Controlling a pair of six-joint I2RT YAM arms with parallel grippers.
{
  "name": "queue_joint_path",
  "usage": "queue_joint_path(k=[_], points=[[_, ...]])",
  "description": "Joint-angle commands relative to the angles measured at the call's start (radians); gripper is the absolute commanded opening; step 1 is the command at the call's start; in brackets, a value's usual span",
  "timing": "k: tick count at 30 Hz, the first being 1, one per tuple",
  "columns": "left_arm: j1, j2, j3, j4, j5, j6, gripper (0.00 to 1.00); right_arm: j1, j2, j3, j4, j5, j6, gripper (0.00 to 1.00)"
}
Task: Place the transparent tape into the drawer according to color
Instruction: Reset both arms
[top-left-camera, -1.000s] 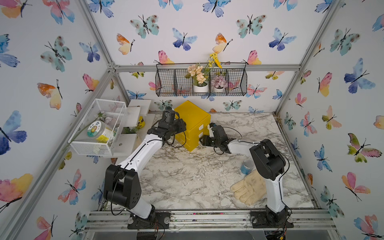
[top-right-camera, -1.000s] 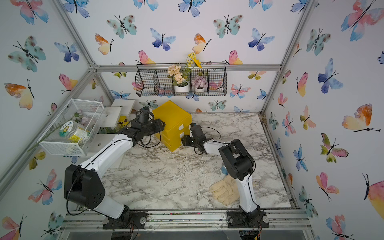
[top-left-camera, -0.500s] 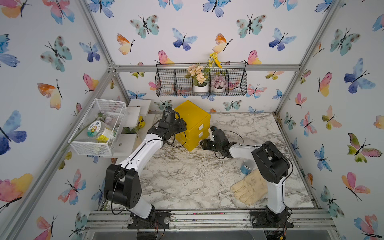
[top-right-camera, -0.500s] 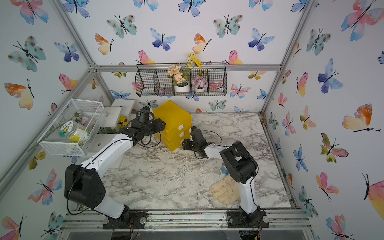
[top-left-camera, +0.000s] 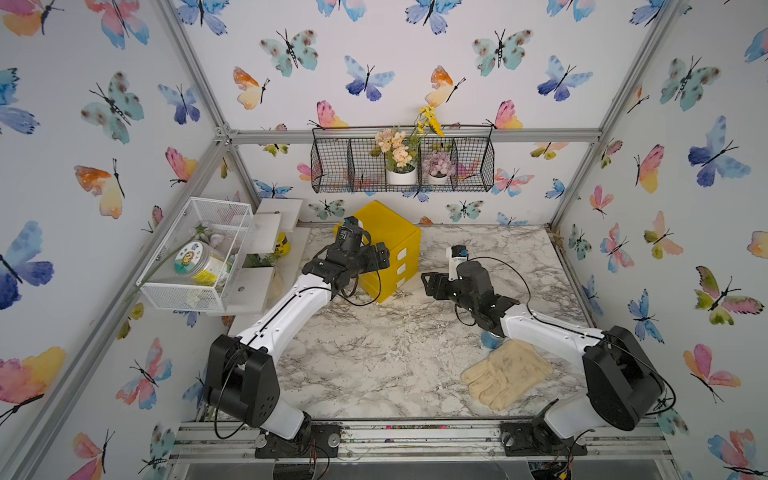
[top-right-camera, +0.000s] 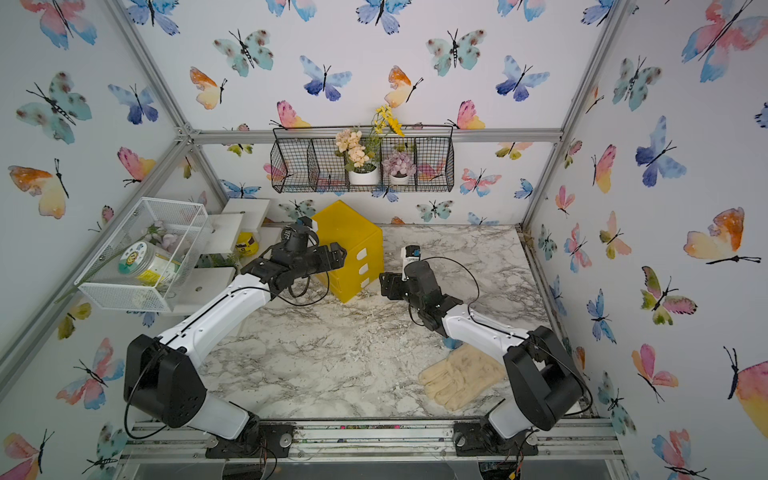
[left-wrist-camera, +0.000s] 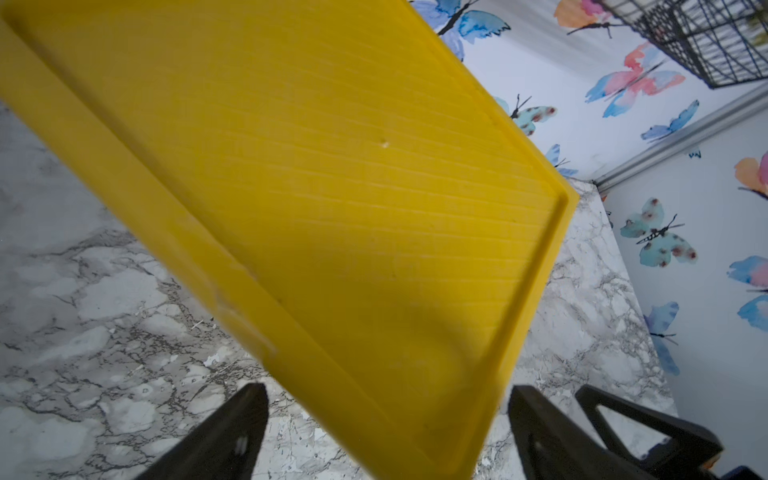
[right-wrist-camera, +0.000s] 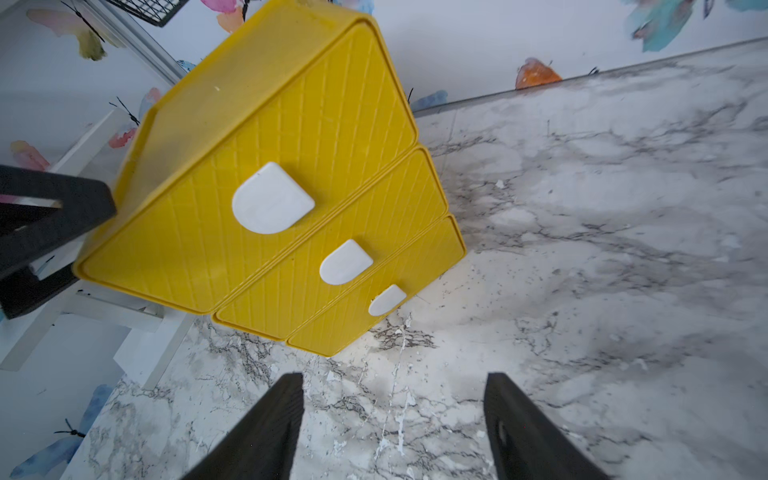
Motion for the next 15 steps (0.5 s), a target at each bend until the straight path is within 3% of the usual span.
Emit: queue_joint_path(k=[1, 2, 3, 13, 15], points=[[-0.040, -0.111, -0.036, -0.003, -0.073, 0.025, 0.99, 0.001, -0.083, -0.045, -0.060, 0.129, -0.045, 0.80], [-0.040, -0.143, -0.065, 0.003, -0.074, 0.020, 0.99, 0.001, -0.110, -0.055, -0.079, 0.163, -0.040, 0.85], [-0.040, -0.179, -0.098, 0.005, -0.082, 0.017, 0.99, 0.001, -0.134, -0.065, -0.093, 0.196, -0.035, 0.98], [-0.036, -0.496, -0.402, 0.040, -0.318, 0.018, 0.99, 0.000, -0.271, -0.137, -0.101, 0.404, -0.051, 0.99], [-0.034, -0.521, -0.427, 0.025, -0.300, 0.047, 0.99, 0.000, -0.268, -0.140, -0.101, 0.425, -0.054, 0.99]])
